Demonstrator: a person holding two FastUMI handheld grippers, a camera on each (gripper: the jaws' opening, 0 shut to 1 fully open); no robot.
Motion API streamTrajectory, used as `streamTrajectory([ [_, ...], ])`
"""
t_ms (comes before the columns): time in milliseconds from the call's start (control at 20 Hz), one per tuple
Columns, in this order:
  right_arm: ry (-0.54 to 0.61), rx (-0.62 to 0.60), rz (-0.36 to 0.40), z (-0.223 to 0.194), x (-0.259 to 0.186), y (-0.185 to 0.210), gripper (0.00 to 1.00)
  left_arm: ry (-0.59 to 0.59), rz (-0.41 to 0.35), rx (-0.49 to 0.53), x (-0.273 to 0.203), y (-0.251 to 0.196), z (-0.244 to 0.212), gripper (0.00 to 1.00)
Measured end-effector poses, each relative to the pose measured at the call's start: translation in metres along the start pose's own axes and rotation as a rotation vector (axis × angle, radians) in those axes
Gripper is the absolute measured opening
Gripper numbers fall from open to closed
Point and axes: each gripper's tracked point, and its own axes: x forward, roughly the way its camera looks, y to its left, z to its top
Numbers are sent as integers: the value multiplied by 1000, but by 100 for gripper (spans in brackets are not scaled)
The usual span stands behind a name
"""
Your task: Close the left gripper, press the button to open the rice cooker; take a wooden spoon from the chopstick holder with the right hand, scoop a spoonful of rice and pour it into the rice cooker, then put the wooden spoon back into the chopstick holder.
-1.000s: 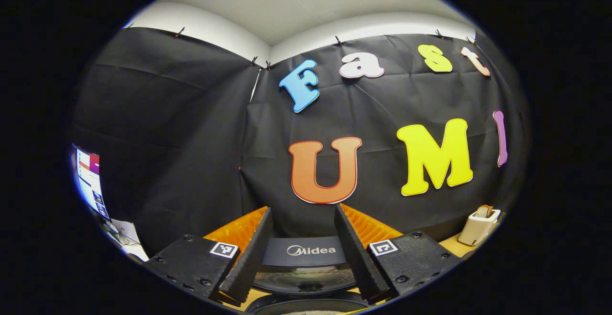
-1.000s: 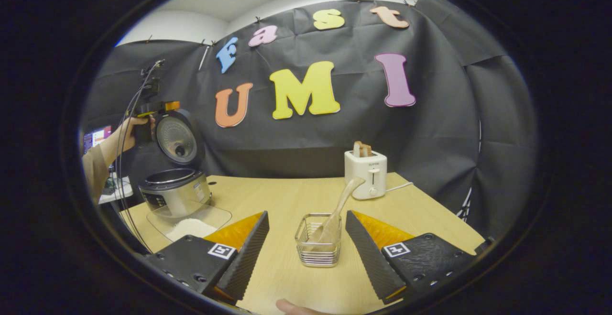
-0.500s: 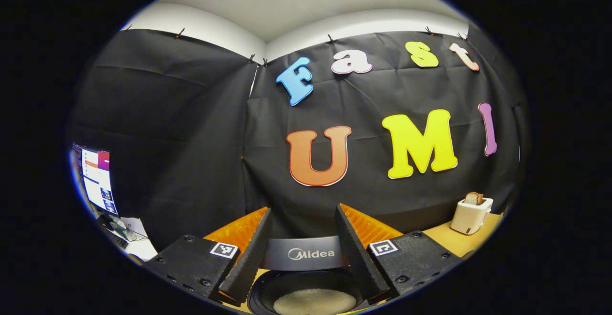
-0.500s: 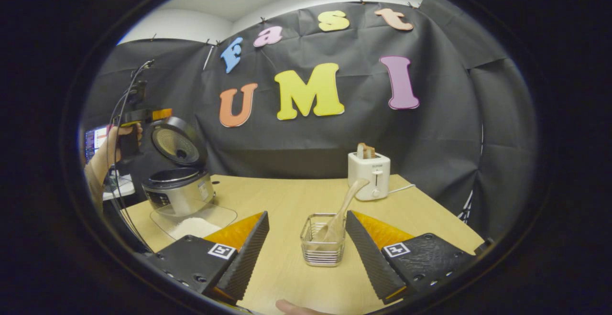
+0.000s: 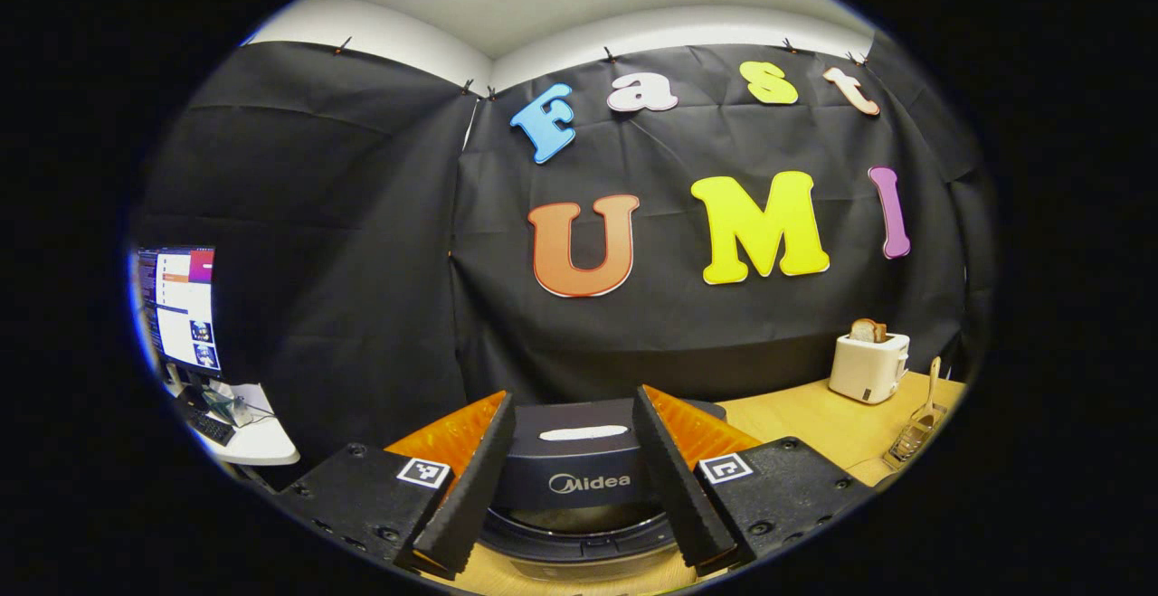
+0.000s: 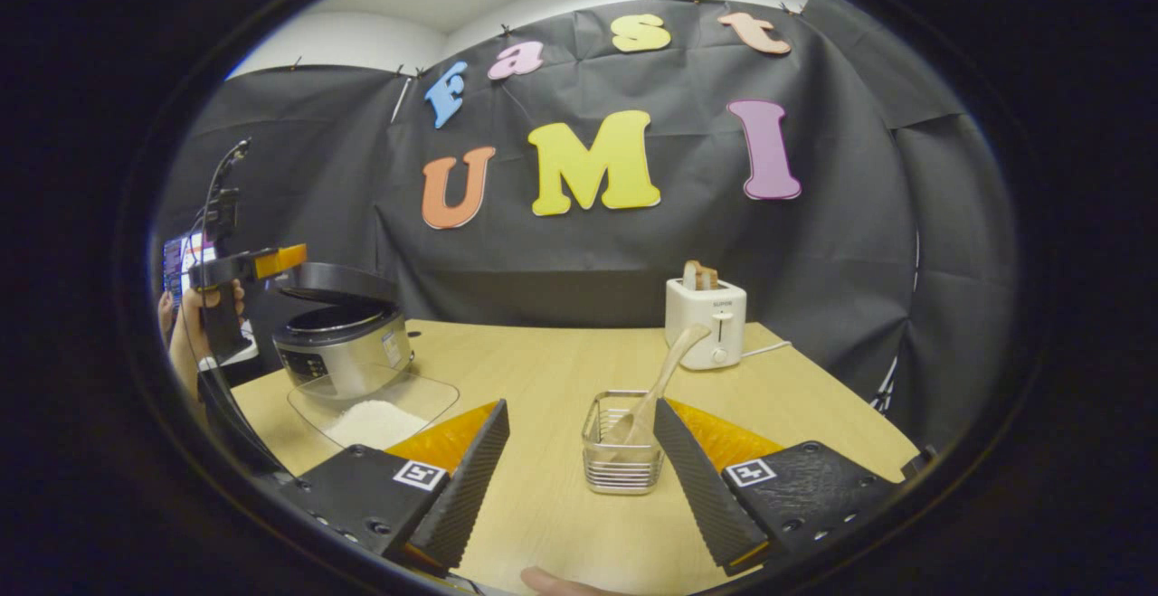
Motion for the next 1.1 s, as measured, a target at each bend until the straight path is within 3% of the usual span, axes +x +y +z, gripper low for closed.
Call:
streamTrajectory([
  [300, 10, -9, 5, -5, -2, 3, 96, 108, -11, -3, -15, -6, -55, 85],
  [450, 11, -10, 7, -6, -4, 4, 96, 90, 8, -2, -12, -6, -51, 85],
  [700, 20, -19, 16, -9, -4, 9, 96, 178, 43, 0, -19, -10, -62, 82],
  [1100, 15, -38, 19, -11, -10, 14, 96, 147, 55, 7, -38, -9, -54, 78],
])
